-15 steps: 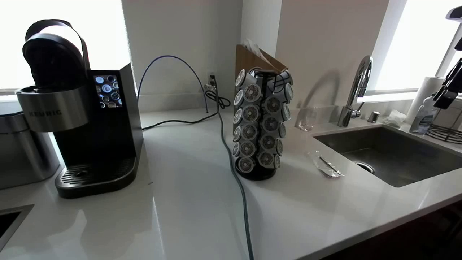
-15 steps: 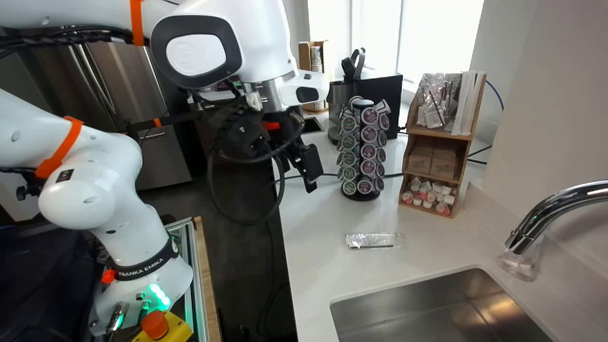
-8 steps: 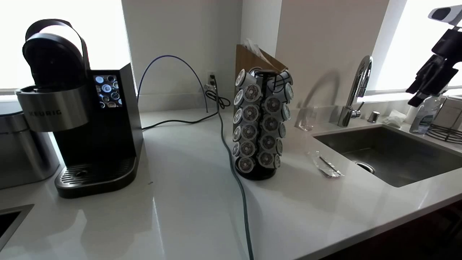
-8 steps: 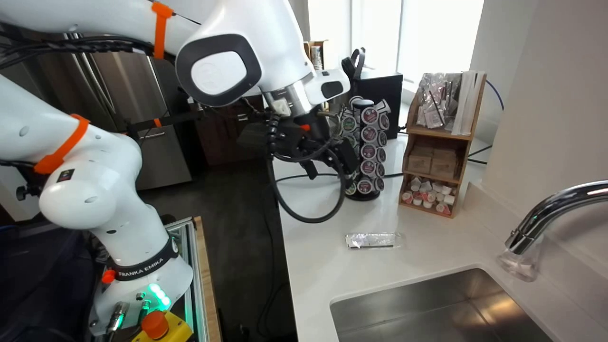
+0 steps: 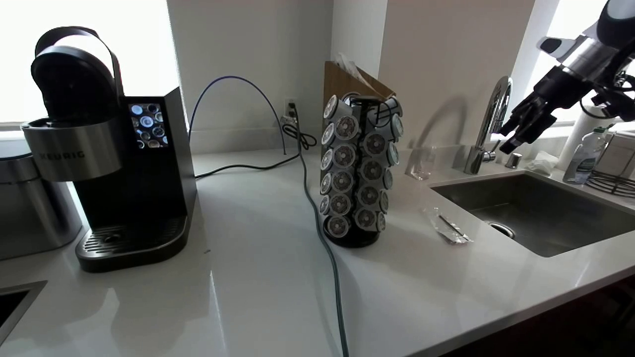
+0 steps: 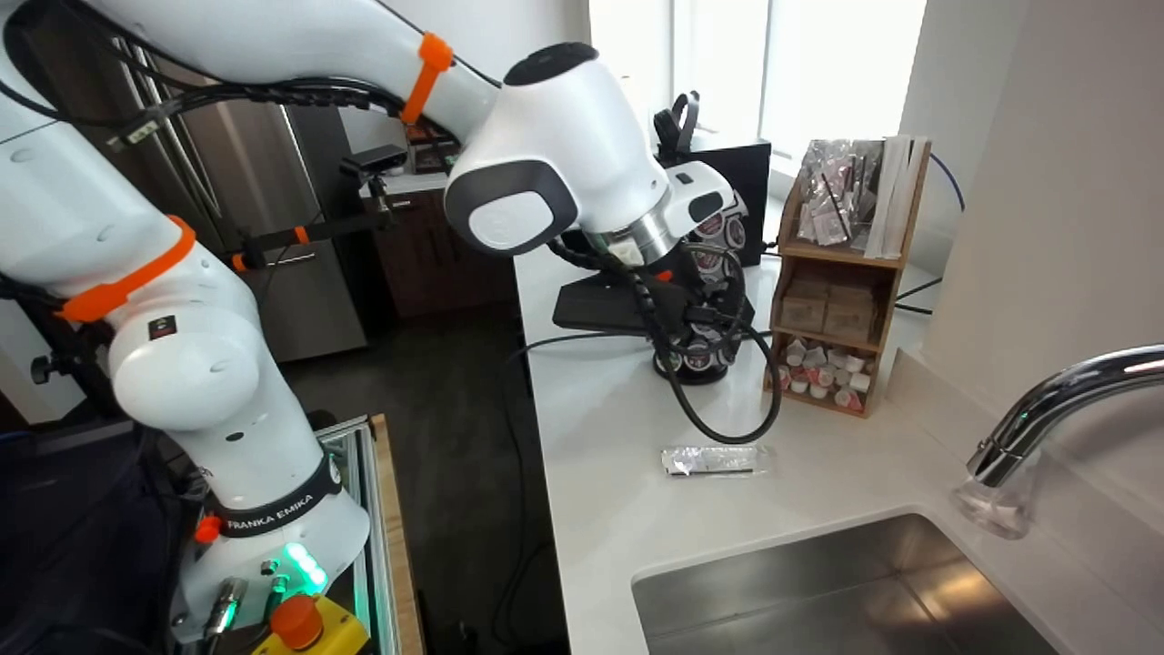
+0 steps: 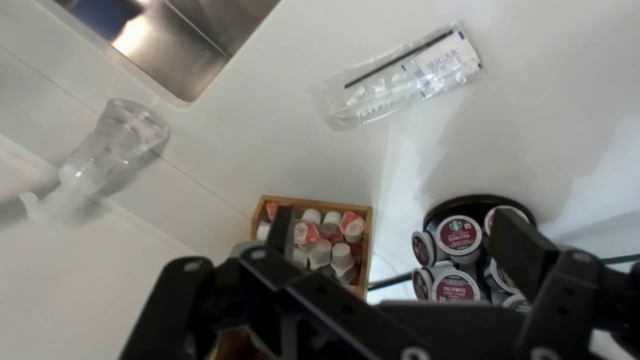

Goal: Pick up one object from the stand and put it on the counter

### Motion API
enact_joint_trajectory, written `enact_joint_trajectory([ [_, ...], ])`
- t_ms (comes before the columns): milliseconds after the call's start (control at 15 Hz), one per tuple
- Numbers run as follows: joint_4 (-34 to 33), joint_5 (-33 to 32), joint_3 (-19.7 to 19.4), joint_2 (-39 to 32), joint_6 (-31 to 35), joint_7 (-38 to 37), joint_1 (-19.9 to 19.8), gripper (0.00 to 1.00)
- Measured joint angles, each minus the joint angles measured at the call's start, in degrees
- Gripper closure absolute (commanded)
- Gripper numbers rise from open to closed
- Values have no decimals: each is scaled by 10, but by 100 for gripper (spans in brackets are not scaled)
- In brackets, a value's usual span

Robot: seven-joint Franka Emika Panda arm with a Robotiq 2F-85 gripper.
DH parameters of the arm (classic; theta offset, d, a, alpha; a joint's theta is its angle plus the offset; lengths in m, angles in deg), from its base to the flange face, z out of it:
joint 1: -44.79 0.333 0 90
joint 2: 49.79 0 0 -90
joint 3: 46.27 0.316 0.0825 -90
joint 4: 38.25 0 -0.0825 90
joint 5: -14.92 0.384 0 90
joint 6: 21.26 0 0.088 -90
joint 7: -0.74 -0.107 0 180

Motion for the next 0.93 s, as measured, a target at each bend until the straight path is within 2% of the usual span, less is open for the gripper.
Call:
enact_joint_trajectory([
  [200,-36,104,-64,-35,-1,77,91,0],
  [467,-87,217,-127,-81,-23,153,169,0],
  [733,-139,322,-166,-140,-87,220,208,0],
  [933,-173,387,-173,-200,-126,255,208,0],
])
